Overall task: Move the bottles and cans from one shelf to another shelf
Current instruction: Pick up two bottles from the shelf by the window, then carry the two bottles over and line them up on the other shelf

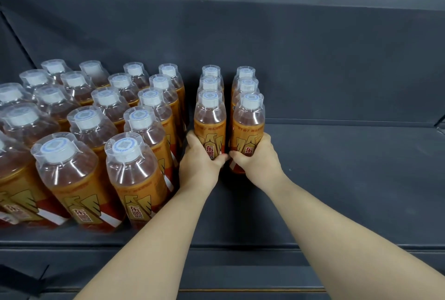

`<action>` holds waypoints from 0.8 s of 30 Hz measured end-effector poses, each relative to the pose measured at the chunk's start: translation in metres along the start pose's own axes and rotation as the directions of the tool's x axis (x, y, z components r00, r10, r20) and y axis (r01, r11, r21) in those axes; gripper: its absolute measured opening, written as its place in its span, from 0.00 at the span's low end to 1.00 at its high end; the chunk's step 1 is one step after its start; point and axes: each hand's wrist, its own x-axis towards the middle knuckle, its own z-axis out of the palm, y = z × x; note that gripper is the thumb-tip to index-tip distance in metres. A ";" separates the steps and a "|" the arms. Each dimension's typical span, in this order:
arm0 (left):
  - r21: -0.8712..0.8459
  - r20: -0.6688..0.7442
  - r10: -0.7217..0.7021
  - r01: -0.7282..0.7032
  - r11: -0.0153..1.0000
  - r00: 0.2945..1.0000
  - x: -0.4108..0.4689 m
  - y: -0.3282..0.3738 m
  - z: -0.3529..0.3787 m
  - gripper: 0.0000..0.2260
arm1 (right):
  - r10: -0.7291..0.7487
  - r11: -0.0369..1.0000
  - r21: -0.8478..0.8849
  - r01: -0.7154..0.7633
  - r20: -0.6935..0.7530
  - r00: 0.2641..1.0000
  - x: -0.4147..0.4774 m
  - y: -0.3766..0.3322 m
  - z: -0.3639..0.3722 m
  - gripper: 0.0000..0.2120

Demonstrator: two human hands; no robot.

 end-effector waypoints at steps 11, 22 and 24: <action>-0.148 0.055 0.025 -0.017 0.989 0.998 -0.030 0.003 -0.015 0.47 | 0.075 0.993 -0.100 -0.066 0.089 0.993 -0.043 0.002 -0.020 0.46; 0.047 -0.015 0.143 -0.142 0.989 0.990 -0.087 0.034 -0.001 0.35 | -0.066 0.884 -0.458 0.092 0.073 0.995 -0.087 0.017 -0.088 0.35; 0.141 0.032 0.181 -0.184 0.973 0.983 -0.104 0.045 0.010 0.34 | -0.092 0.860 -0.496 0.116 0.072 0.993 -0.098 0.027 -0.111 0.33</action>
